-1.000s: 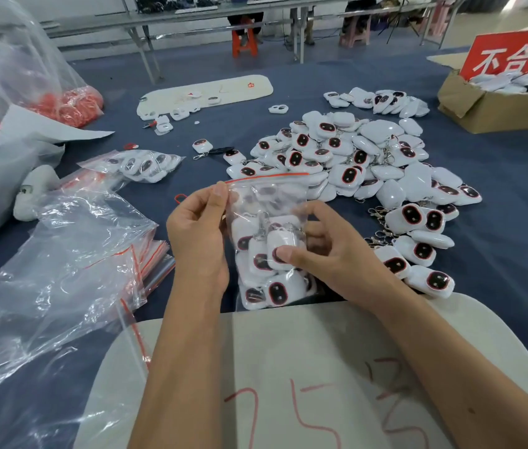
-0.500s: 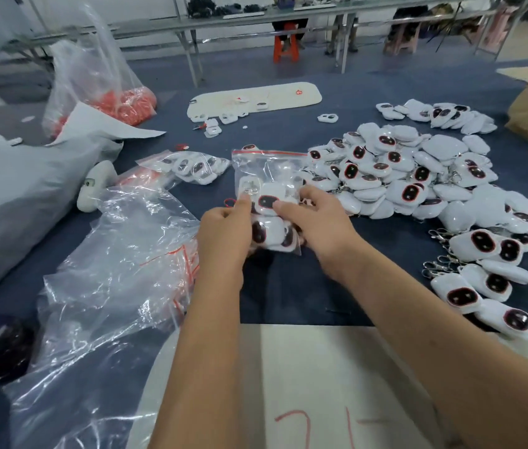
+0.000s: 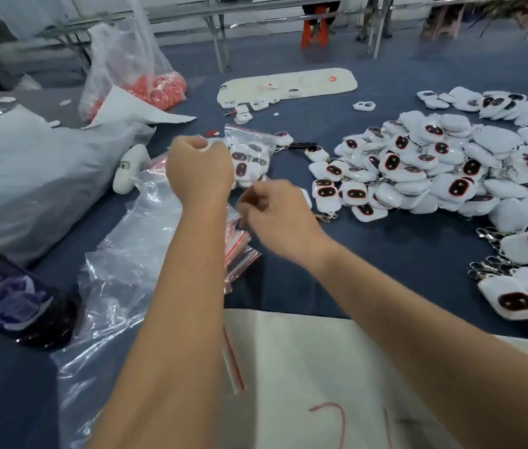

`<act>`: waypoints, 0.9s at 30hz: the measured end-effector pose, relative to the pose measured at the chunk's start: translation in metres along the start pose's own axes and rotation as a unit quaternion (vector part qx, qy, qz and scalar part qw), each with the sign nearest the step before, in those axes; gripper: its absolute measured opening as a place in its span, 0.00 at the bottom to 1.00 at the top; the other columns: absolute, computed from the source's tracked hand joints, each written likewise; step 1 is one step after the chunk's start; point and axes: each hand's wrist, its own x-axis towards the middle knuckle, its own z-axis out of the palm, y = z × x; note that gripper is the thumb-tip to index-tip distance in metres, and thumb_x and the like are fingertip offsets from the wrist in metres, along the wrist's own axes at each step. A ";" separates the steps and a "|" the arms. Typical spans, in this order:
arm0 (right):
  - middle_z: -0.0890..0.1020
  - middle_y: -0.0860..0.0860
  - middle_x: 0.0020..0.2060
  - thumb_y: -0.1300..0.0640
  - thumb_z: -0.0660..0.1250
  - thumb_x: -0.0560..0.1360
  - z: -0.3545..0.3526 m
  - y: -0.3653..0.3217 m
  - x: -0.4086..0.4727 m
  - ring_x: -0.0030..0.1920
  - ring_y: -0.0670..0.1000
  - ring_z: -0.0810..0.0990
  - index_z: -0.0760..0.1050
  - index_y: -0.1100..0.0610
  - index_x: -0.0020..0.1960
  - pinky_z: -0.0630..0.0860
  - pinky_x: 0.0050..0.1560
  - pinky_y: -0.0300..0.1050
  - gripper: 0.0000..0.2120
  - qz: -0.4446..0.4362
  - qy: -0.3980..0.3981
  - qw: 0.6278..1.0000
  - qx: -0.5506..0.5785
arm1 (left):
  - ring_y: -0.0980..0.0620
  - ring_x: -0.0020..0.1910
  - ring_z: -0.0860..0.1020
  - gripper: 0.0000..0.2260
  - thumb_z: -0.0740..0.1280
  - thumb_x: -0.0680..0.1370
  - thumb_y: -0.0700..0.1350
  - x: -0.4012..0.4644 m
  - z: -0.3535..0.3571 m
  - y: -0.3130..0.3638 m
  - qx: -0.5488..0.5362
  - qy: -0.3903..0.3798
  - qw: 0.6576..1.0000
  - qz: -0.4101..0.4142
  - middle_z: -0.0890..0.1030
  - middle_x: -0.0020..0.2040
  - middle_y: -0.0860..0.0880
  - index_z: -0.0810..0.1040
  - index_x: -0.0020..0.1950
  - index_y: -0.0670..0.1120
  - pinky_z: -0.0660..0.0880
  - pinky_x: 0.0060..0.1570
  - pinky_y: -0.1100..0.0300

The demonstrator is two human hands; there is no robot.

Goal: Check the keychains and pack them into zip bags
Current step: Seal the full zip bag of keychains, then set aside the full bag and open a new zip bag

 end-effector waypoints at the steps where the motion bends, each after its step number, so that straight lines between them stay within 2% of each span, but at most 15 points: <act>1: 0.85 0.49 0.37 0.57 0.70 0.79 0.005 -0.005 -0.016 0.40 0.51 0.83 0.83 0.56 0.44 0.78 0.46 0.47 0.06 -0.020 -0.032 0.999 -0.026 | 0.46 0.53 0.82 0.10 0.67 0.73 0.42 -0.001 -0.005 0.002 -0.002 0.001 1.000 0.007 0.83 0.50 0.50 0.81 0.53 0.44 0.79 0.56 0.50; 3: 0.80 0.46 0.33 0.45 0.71 0.79 0.011 -0.015 -0.047 0.36 0.51 0.78 0.76 0.52 0.36 0.72 0.36 0.47 0.17 -0.026 -0.101 0.989 -0.103 | 0.48 0.49 0.81 0.11 0.67 0.72 0.43 0.000 -0.015 0.003 0.000 -0.005 1.000 0.025 0.83 0.47 0.52 0.82 0.52 0.45 0.79 0.55 0.51; 5: 0.76 0.45 0.33 0.32 0.71 0.72 0.014 -0.023 -0.074 0.35 0.50 0.75 0.70 0.50 0.32 0.64 0.31 0.44 0.25 -0.003 -0.157 0.971 -0.180 | 0.51 0.45 0.78 0.09 0.67 0.71 0.43 -0.003 -0.025 0.001 -0.003 -0.002 1.000 0.029 0.82 0.46 0.53 0.82 0.50 0.45 0.78 0.52 0.52; 6: 0.74 0.44 0.35 0.29 0.72 0.68 0.016 -0.027 -0.084 0.37 0.50 0.73 0.67 0.49 0.32 0.62 0.30 0.43 0.26 -0.002 -0.171 0.963 -0.207 | 0.51 0.44 0.77 0.09 0.67 0.71 0.42 -0.007 -0.028 -0.002 -0.004 -0.002 1.000 0.027 0.81 0.45 0.52 0.81 0.50 0.46 0.77 0.50 0.53; 8: 0.70 0.44 0.36 0.33 0.77 0.65 0.017 -0.033 -0.095 0.41 0.51 0.69 0.63 0.48 0.32 0.59 0.31 0.43 0.27 -0.014 -0.184 0.957 -0.222 | 0.51 0.38 0.76 0.05 0.65 0.70 0.40 -0.016 -0.030 -0.007 -0.010 -0.007 1.000 0.021 0.79 0.38 0.54 0.79 0.43 0.48 0.74 0.41 0.57; 10: 0.68 0.45 0.32 0.42 0.79 0.68 0.012 -0.034 -0.095 0.39 0.52 0.67 0.63 0.49 0.30 0.58 0.31 0.42 0.25 -0.002 -0.204 0.961 -0.187 | 0.51 0.33 0.71 0.07 0.64 0.69 0.38 -0.028 -0.028 -0.011 -0.009 -0.018 1.000 0.012 0.74 0.31 0.56 0.75 0.36 0.50 0.70 0.36 0.59; 13: 0.76 0.51 0.30 0.53 0.76 0.75 -0.002 -0.022 -0.083 0.33 0.50 0.69 0.73 0.57 0.31 0.69 0.32 0.47 0.19 0.036 -0.230 0.962 -0.141 | 0.54 0.36 0.74 0.07 0.65 0.71 0.38 -0.041 -0.022 -0.013 0.003 -0.040 0.999 0.004 0.77 0.36 0.56 0.81 0.44 0.46 0.71 0.41 0.60; 15: 0.79 0.55 0.31 0.56 0.75 0.76 -0.011 -0.013 -0.077 0.32 0.50 0.68 0.74 0.64 0.34 0.72 0.34 0.49 0.18 0.061 -0.206 0.969 -0.124 | 0.54 0.36 0.74 0.06 0.65 0.72 0.38 -0.049 -0.017 -0.014 0.014 -0.054 0.998 0.011 0.77 0.35 0.56 0.80 0.41 0.47 0.73 0.41 0.59; 18: 0.68 0.50 0.22 0.54 0.77 0.75 -0.030 0.003 -0.074 0.26 0.47 0.63 0.71 0.62 0.30 0.63 0.28 0.42 0.22 0.101 -0.144 0.980 -0.088 | 0.49 0.43 0.80 0.06 0.65 0.75 0.39 -0.064 -0.007 -0.011 0.030 -0.083 0.995 0.043 0.80 0.37 0.54 0.80 0.42 0.48 0.80 0.48 0.53; 21: 0.78 0.59 0.29 0.52 0.78 0.74 -0.057 0.019 -0.080 0.31 0.50 0.70 0.81 0.66 0.40 0.68 0.34 0.49 0.17 0.132 -0.075 0.988 -0.014 | 0.52 0.44 0.80 0.04 0.67 0.76 0.42 -0.090 0.009 -0.006 0.021 -0.083 0.989 0.118 0.82 0.40 0.54 0.82 0.45 0.46 0.79 0.50 0.54; 22: 0.82 0.61 0.32 0.52 0.79 0.74 -0.067 0.025 -0.084 0.32 0.52 0.72 0.83 0.64 0.41 0.71 0.36 0.51 0.14 0.137 -0.039 0.990 0.014 | 0.52 0.44 0.80 0.03 0.68 0.77 0.43 -0.100 0.015 -0.005 0.012 -0.063 0.985 0.161 0.82 0.41 0.54 0.81 0.45 0.46 0.78 0.50 0.54; 24: 0.84 0.57 0.31 0.52 0.78 0.75 -0.090 0.039 -0.093 0.31 0.50 0.75 0.85 0.58 0.39 0.73 0.37 0.48 0.11 0.155 0.039 0.986 0.043 | 0.53 0.43 0.77 0.03 0.68 0.76 0.44 -0.121 0.029 -0.003 0.004 -0.041 0.971 0.235 0.81 0.40 0.53 0.79 0.43 0.47 0.73 0.47 0.58; 25: 0.84 0.53 0.30 0.52 0.77 0.77 -0.101 0.046 -0.097 0.29 0.47 0.75 0.84 0.58 0.39 0.73 0.36 0.45 0.12 0.171 0.062 0.982 0.047 | 0.54 0.41 0.76 0.06 0.69 0.77 0.44 -0.129 0.035 -0.004 -0.009 -0.064 0.969 0.239 0.79 0.38 0.54 0.78 0.40 0.48 0.71 0.45 0.61; 27: 0.83 0.51 0.29 0.54 0.72 0.80 -0.122 0.061 -0.104 0.27 0.45 0.76 0.84 0.61 0.42 0.75 0.34 0.41 0.12 0.207 0.075 0.972 0.082 | 0.60 0.34 0.73 0.12 0.69 0.79 0.43 -0.144 0.052 -0.008 -0.044 -0.173 0.966 0.188 0.76 0.33 0.55 0.74 0.35 0.50 0.68 0.39 0.67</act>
